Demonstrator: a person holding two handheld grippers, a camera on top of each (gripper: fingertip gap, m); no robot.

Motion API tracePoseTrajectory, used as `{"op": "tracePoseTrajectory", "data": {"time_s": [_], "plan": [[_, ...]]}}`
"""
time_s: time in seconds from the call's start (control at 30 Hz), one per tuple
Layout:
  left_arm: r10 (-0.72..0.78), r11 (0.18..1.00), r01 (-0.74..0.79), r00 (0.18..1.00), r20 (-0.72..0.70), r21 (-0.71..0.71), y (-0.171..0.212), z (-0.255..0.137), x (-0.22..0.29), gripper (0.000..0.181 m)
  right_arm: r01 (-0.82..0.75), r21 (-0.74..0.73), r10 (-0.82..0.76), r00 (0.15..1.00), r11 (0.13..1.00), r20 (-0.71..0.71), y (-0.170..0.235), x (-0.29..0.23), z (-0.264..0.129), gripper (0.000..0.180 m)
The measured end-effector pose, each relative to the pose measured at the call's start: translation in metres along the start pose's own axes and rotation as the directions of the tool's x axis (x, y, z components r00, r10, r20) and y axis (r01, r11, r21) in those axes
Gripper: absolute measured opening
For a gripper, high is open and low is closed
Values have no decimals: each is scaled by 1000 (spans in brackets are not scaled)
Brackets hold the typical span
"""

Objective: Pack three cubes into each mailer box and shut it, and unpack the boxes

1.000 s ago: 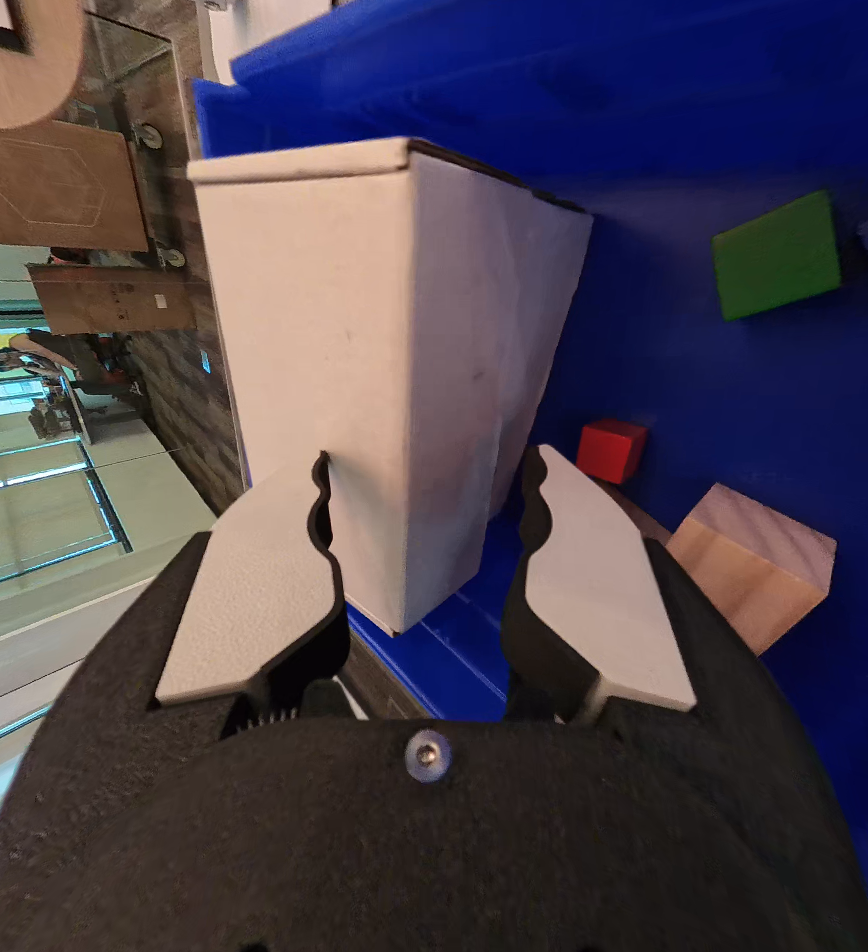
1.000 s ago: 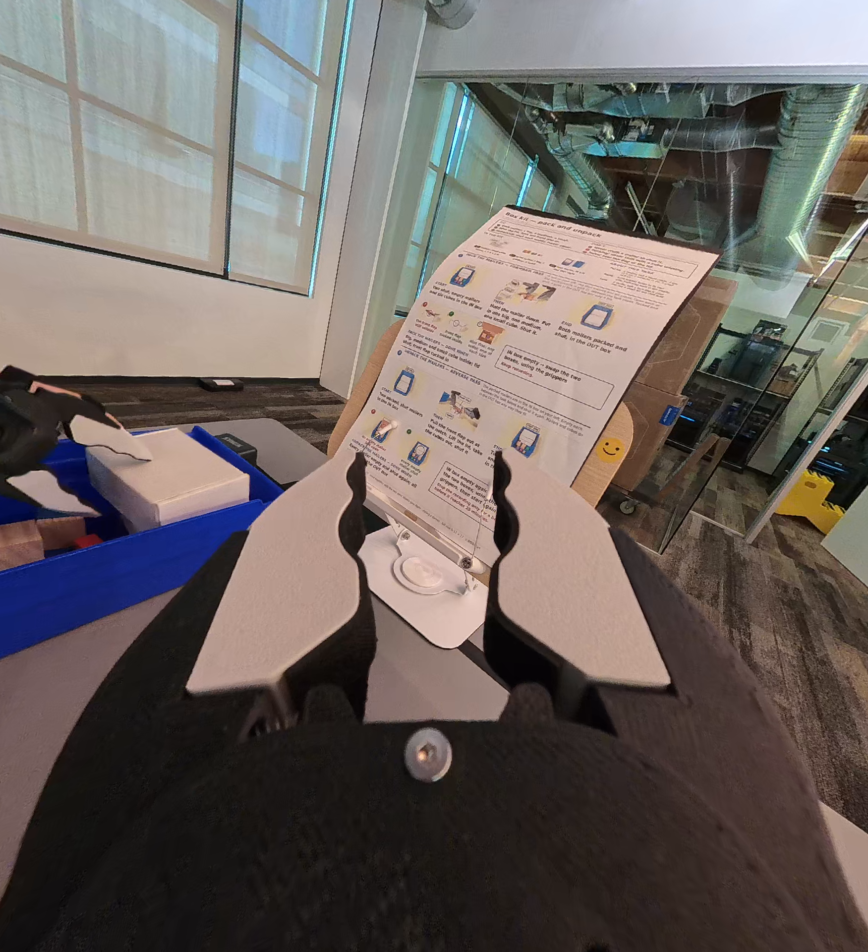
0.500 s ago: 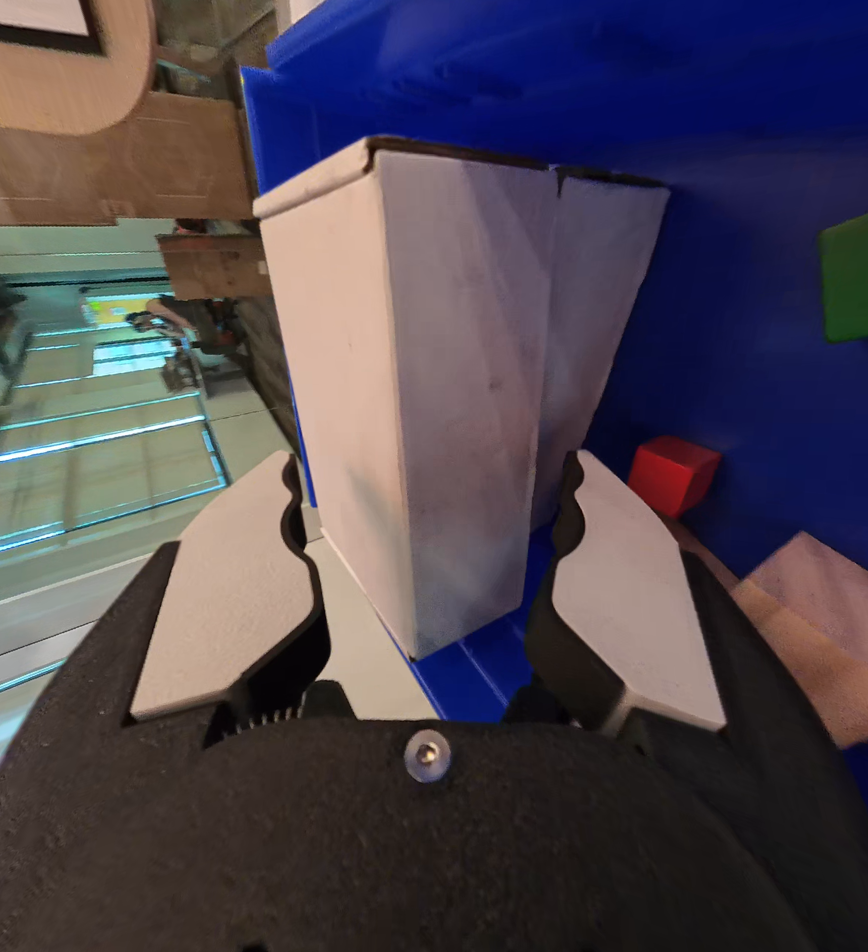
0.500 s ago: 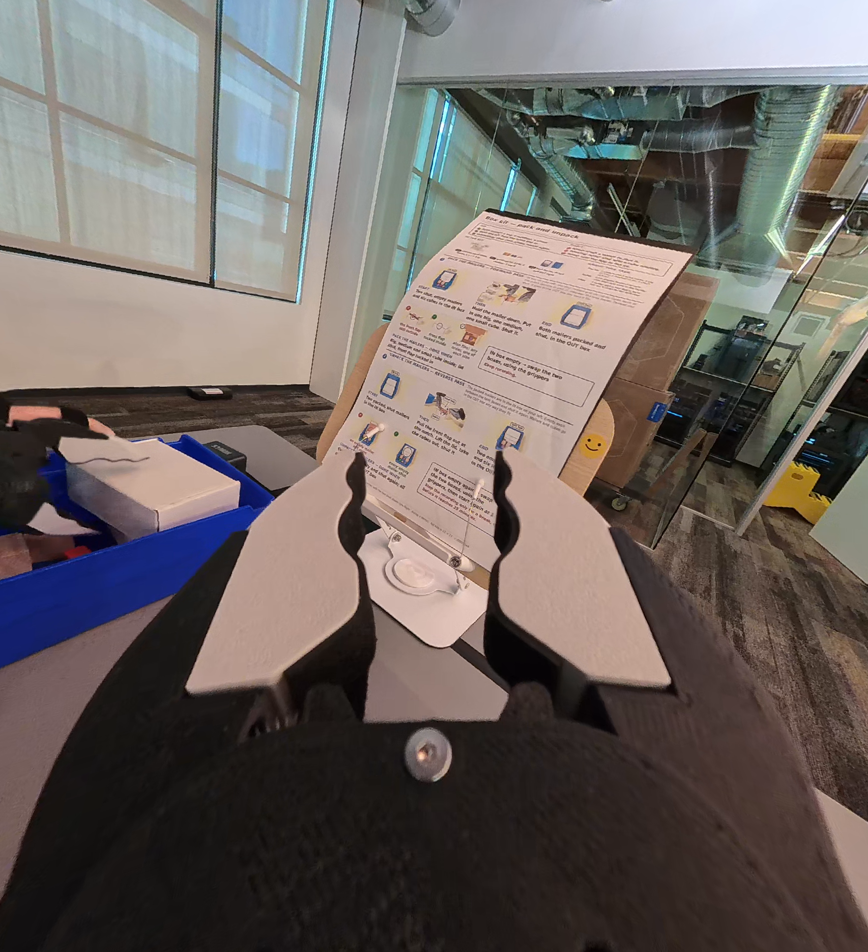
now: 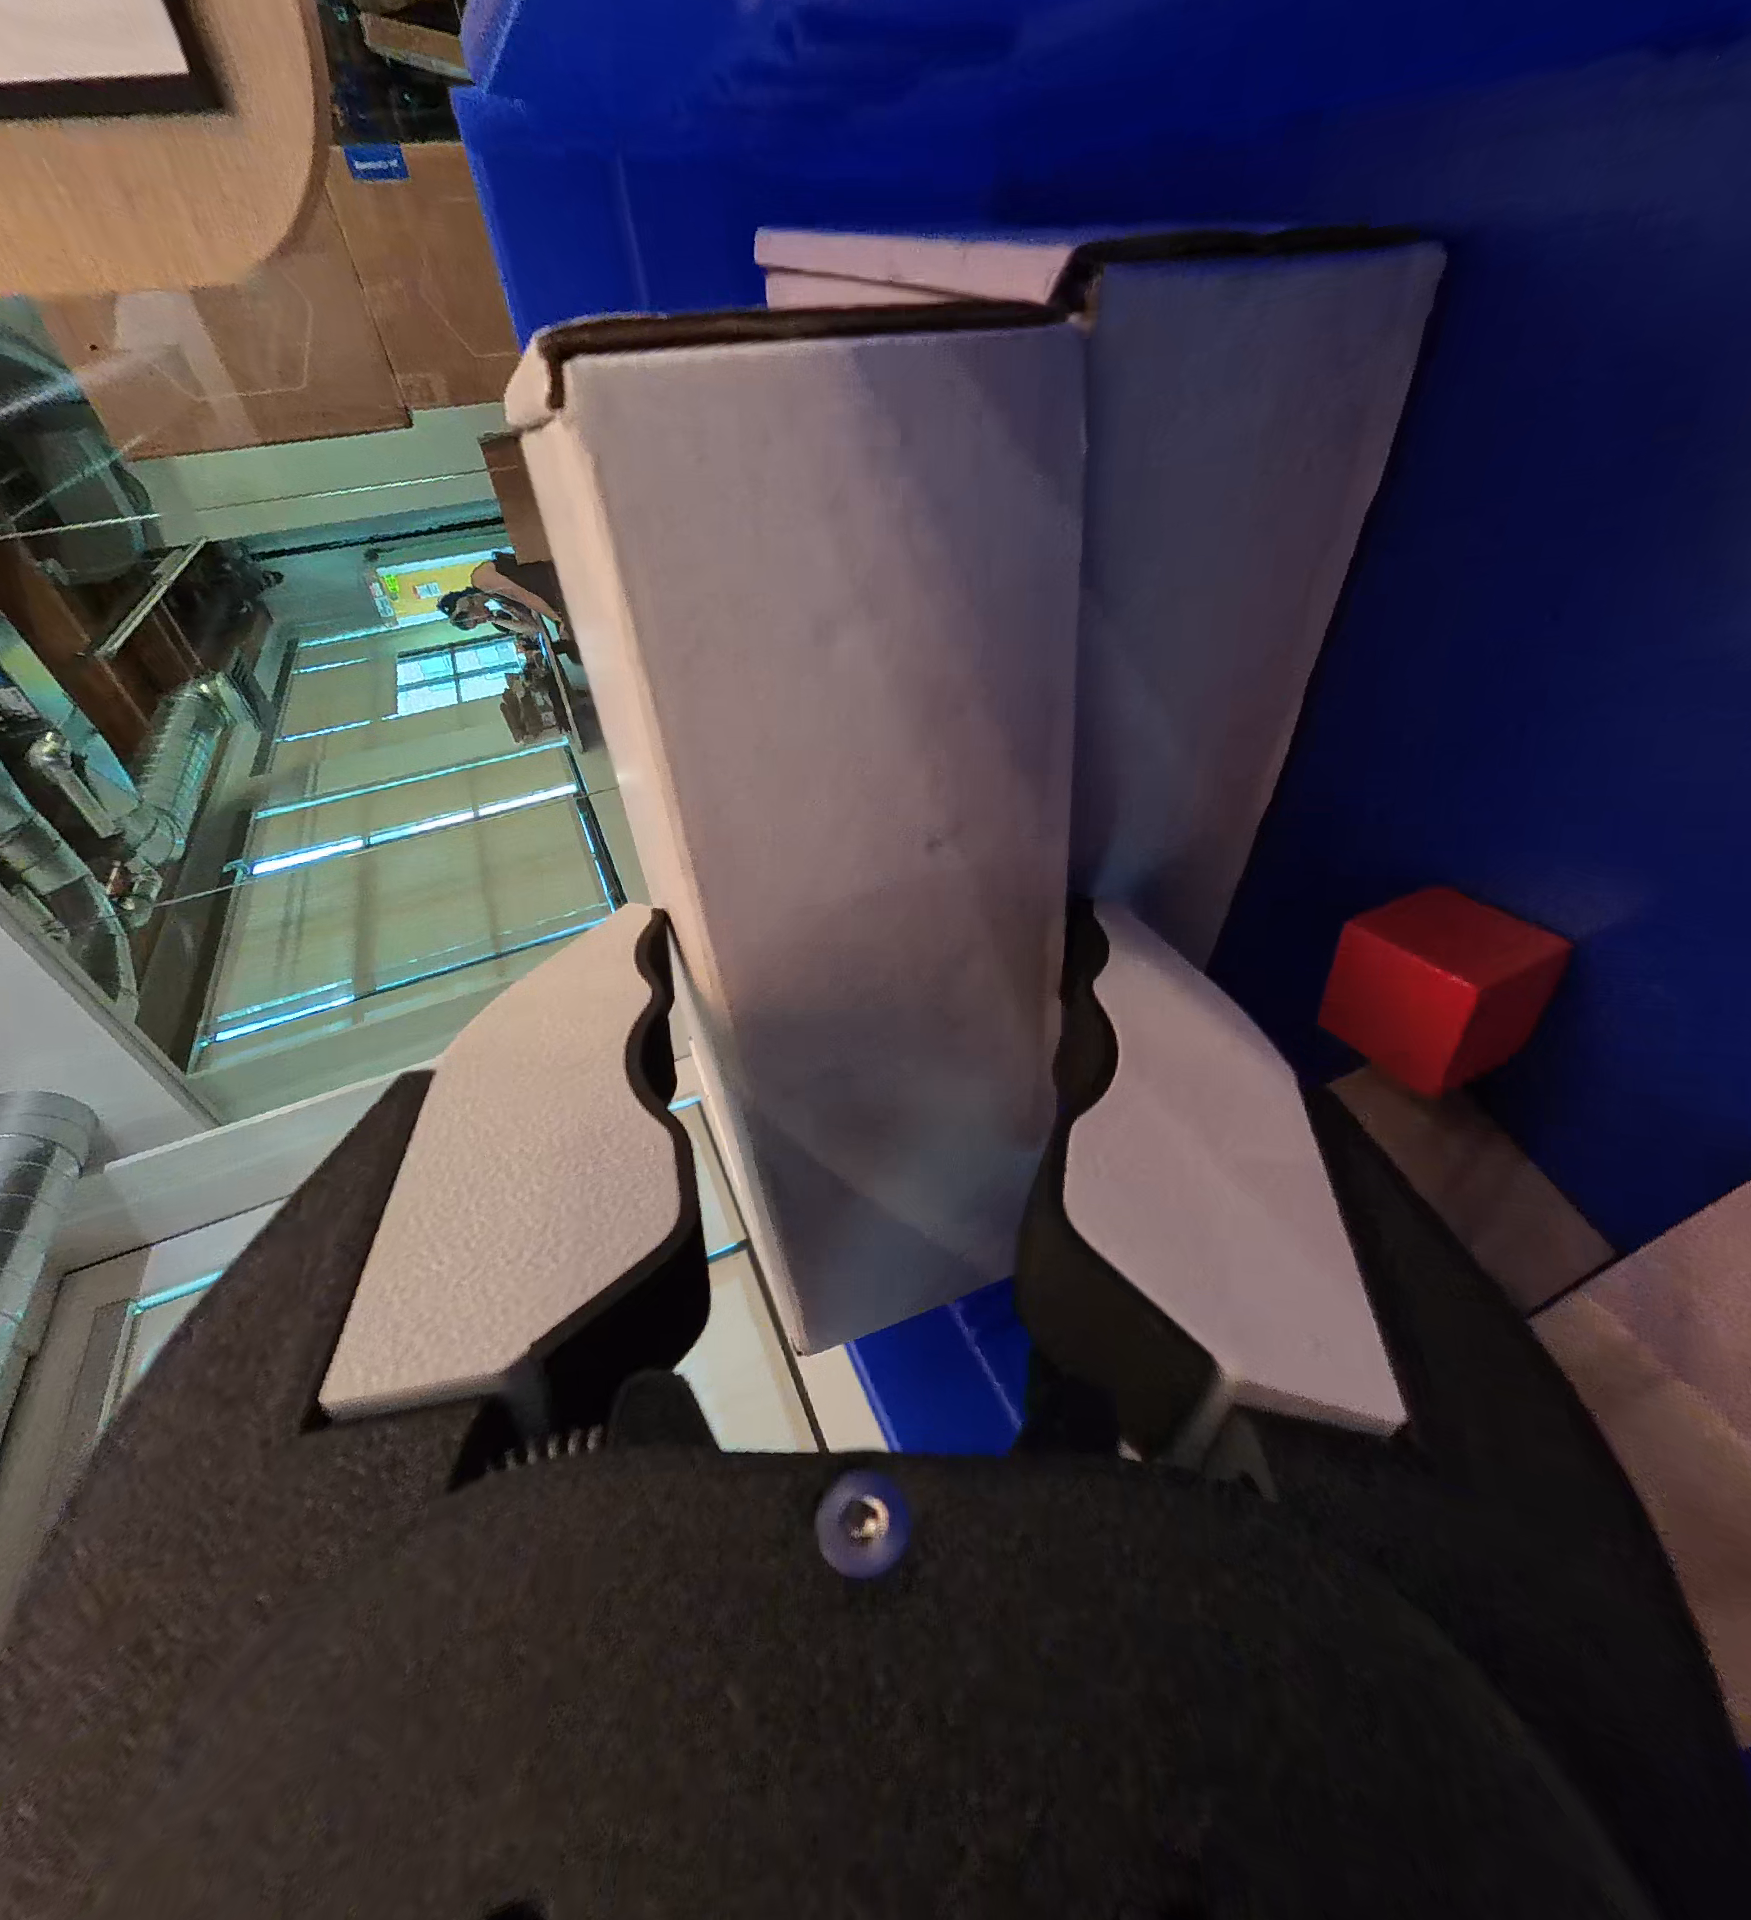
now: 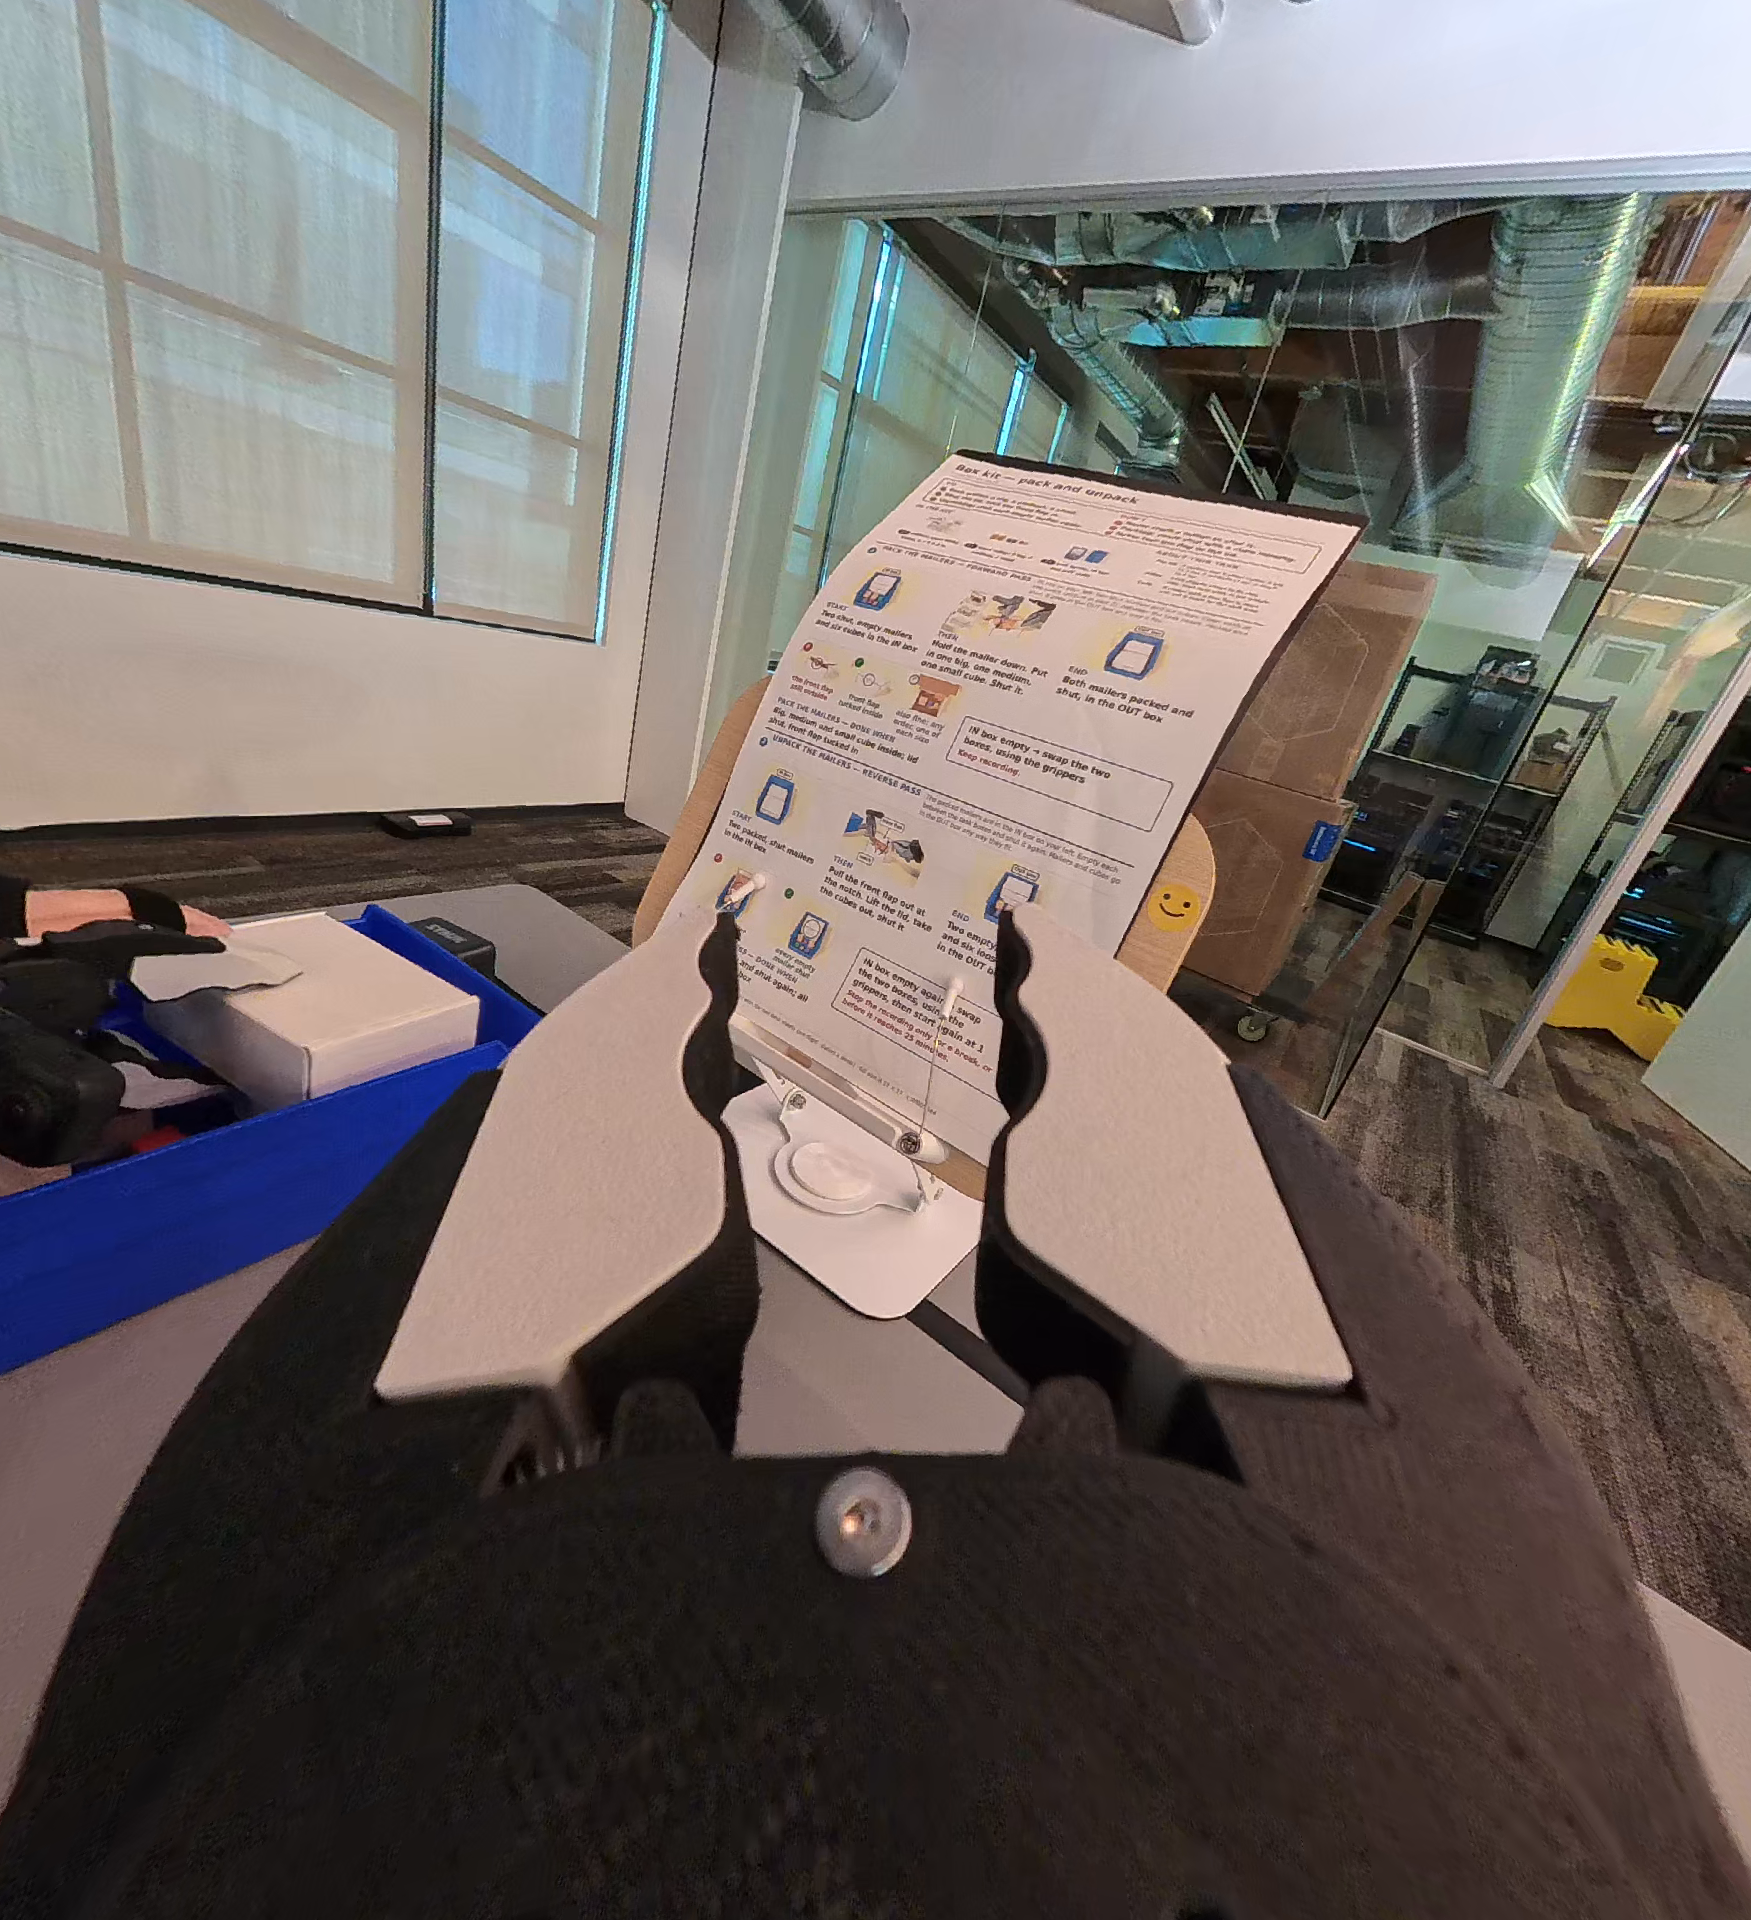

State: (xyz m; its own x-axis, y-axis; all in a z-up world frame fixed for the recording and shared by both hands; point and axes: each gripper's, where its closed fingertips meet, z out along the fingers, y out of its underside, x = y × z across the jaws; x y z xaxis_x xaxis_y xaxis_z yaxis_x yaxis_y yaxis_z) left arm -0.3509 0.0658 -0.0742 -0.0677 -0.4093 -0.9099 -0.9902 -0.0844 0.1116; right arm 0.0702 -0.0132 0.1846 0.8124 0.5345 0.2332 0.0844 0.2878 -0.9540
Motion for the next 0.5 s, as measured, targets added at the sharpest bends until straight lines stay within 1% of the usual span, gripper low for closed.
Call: {"op": "tracePoseTrajectory", "data": {"time_s": [0.1,0.23,0.43,0.5], "plan": [[-6,1000,6,1000,-18,8,3,-5,-1,71,1,4,-1,1000,1000,3,-1,0,-1,49],[-50,998,51,998,-39,37,2,-17,-6,69,-5,9,5,1000,1000,4,-2,0,-1,48],[-101,991,102,995,-15,82,0,-37,-26,68,3,-2,-3,1000,1000,16,1,-4,3,48],[-98,992,96,995,17,84,1,-45,-39,68,13,-9,-13,1000,1000,12,2,-4,3,48]]}}
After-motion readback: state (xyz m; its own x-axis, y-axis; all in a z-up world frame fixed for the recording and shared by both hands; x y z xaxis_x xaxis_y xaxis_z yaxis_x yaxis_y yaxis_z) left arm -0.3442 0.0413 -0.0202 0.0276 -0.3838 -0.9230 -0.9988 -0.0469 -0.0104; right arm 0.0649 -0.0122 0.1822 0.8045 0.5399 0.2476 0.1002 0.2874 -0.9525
